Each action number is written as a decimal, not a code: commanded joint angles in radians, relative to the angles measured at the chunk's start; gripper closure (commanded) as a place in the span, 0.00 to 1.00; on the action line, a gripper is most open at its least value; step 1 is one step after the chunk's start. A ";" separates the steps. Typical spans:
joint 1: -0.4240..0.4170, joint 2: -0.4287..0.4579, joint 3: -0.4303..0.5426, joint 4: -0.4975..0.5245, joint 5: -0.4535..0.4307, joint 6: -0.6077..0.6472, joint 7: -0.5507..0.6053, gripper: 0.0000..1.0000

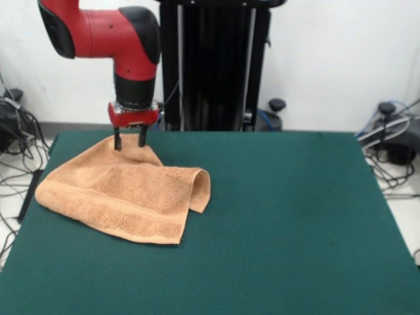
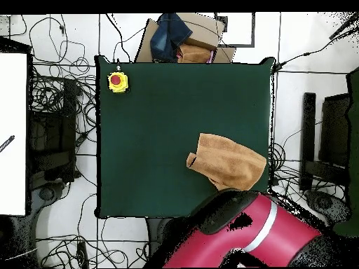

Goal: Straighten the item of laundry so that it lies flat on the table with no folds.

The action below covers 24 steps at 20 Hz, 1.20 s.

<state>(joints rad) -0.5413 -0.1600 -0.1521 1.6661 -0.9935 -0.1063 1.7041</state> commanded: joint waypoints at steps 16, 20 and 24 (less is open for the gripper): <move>-0.077 -0.010 0.144 -0.065 0.017 0.034 0.072 1.00; -0.051 0.012 0.109 -0.076 0.039 -0.038 0.109 1.00; -0.098 -0.006 0.157 -0.053 0.014 -0.022 0.097 1.00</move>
<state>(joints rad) -0.6147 -0.1660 -0.1417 1.6658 -0.9825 -0.1116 1.7043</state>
